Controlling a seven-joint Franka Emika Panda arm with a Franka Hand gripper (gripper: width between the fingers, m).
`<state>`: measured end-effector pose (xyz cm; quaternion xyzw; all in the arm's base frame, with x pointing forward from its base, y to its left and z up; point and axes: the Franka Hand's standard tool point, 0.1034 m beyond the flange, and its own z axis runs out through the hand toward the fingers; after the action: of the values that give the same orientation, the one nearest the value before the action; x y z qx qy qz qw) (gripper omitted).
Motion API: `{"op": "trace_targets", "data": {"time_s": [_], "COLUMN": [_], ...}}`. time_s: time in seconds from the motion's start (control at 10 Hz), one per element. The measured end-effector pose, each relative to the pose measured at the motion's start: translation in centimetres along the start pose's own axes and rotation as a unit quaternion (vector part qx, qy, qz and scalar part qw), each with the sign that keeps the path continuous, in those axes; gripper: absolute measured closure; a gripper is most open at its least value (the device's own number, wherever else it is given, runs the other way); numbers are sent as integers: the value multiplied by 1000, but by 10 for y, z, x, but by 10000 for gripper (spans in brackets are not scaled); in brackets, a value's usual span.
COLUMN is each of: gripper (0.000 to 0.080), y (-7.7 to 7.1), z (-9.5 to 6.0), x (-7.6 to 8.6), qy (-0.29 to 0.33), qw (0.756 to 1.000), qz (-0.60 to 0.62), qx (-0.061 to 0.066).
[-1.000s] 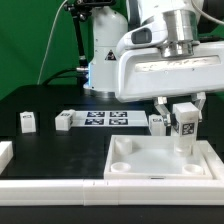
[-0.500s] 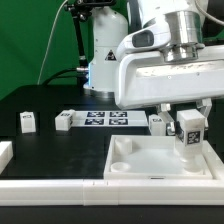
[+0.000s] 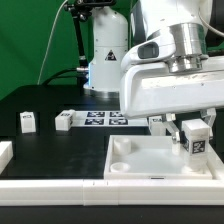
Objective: Assemble one leg
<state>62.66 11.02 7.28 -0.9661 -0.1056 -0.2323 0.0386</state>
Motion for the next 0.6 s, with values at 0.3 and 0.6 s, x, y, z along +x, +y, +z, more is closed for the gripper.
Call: {"op": "trace_targets", "data": {"time_s": [0.3, 0.6], "gripper": [509, 301], "y": [-2, -2], "z": [6, 6], "x": [-1, -1], "qy": [20, 20], "qw": [1000, 1000], "qz": [-2, -2], "qx": [-4, -4]}}
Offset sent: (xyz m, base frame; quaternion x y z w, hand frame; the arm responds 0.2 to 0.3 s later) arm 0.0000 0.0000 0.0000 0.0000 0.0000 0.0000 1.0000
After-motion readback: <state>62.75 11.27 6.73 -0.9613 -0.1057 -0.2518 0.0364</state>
